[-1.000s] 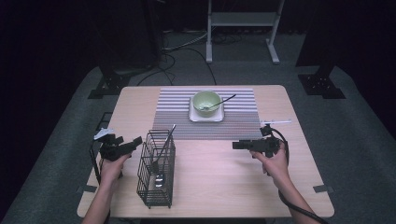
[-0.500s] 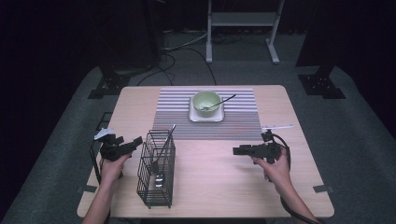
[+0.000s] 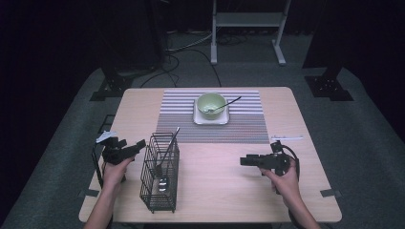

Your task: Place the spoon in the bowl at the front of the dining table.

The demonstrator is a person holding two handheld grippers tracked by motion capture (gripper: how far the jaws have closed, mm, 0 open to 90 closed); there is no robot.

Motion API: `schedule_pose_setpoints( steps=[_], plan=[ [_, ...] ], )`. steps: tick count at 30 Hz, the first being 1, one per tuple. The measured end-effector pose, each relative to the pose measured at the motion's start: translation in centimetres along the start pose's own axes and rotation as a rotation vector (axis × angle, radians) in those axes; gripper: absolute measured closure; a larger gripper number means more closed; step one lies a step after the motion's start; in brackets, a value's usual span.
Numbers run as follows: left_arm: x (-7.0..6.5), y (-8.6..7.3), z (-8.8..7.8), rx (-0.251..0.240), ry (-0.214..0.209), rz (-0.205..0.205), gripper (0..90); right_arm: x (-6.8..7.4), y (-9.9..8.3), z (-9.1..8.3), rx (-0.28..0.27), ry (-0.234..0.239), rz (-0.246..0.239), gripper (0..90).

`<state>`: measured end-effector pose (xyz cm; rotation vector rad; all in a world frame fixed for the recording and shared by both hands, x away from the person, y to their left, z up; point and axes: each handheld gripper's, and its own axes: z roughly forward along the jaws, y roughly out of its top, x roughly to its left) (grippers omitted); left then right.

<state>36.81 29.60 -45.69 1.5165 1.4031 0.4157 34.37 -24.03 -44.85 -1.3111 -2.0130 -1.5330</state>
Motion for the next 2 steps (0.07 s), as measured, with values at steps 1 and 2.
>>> schedule_pose_setpoints(
  steps=[1, 2],
  plan=[
    [0.0, -0.01, 0.04, 0.003, -0.001, 0.002, 0.0, -0.18, -0.25, -0.07, -0.011, 0.009, 0.005, 29.7],
    [-0.04, -0.02, 0.09, 0.003, -0.001, 0.002, 0.0, -0.32, -0.47, -0.14, -0.018, 0.011, 0.004, 29.5]
  ],
)
